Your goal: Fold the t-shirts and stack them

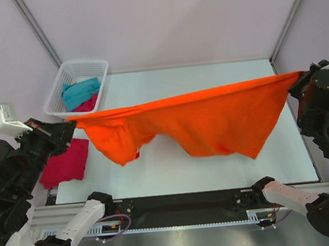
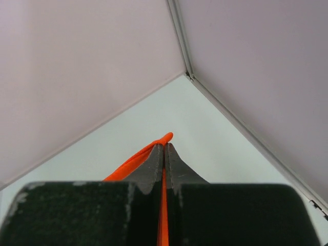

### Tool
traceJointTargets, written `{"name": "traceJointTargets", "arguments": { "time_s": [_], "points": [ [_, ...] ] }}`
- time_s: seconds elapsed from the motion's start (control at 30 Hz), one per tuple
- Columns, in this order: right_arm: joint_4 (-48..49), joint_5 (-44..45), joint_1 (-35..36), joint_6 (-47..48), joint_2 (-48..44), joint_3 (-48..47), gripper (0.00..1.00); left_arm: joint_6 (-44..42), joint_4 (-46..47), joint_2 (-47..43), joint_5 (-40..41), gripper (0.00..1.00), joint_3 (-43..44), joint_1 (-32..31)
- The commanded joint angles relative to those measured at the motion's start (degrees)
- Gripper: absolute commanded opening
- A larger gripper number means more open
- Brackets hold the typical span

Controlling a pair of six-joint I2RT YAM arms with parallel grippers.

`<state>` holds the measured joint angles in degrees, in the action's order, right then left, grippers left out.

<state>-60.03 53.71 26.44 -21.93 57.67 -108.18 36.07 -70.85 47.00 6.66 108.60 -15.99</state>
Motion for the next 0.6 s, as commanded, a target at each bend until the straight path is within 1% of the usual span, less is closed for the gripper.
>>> {"name": "traceJointTargets", "arguments": {
  "time_s": [0.0,0.17,0.23,0.3,0.37,0.4,0.43,0.5,0.53,0.57],
  "points": [
    [-4.5,8.4,-1.1,0.5,2.1,-2.8,0.00,0.0,-3.2,1.8,7.8,0.00,3.4,0.7],
    [-5.1,5.4,-1.1,1.3,7.5,-3.2,0.00,-1.4,-1.0,4.7,9.8,0.00,3.2,0.7],
    [-4.8,3.5,-1.2,0.8,10.5,-2.0,0.00,-2.1,1.4,6.3,10.6,0.00,1.1,0.7],
    [-1.8,1.5,-1.4,0.9,12.1,1.9,0.00,-3.4,4.0,7.6,12.3,0.00,-2.8,0.7],
    [2.3,-1.1,-3.2,1.7,15.0,5.0,0.00,-4.0,8.4,10.3,14.2,0.00,-5.8,0.9],
    [3.2,-4.4,-4.1,1.7,16.4,7.2,0.00,-4.0,10.2,11.4,14.5,0.00,-9.2,0.8],
    [4.1,-5.6,-5.0,2.0,18.2,8.2,0.00,-4.0,14.5,14.1,14.7,0.00,-11.0,1.3],
    [6.7,-9.1,-7.4,1.8,23.9,10.1,0.00,-3.6,18.7,17.7,13.6,0.00,-15.4,2.3],
    [7.9,-9.7,-7.9,2.2,25.8,10.8,0.00,-3.0,22.1,22.1,12.7,0.00,-16.2,3.5],
    [10.9,-10.8,-9.1,2.3,29.5,11.4,0.00,-2.8,23.6,24.8,11.9,0.00,-16.9,3.9]
  ]
}}
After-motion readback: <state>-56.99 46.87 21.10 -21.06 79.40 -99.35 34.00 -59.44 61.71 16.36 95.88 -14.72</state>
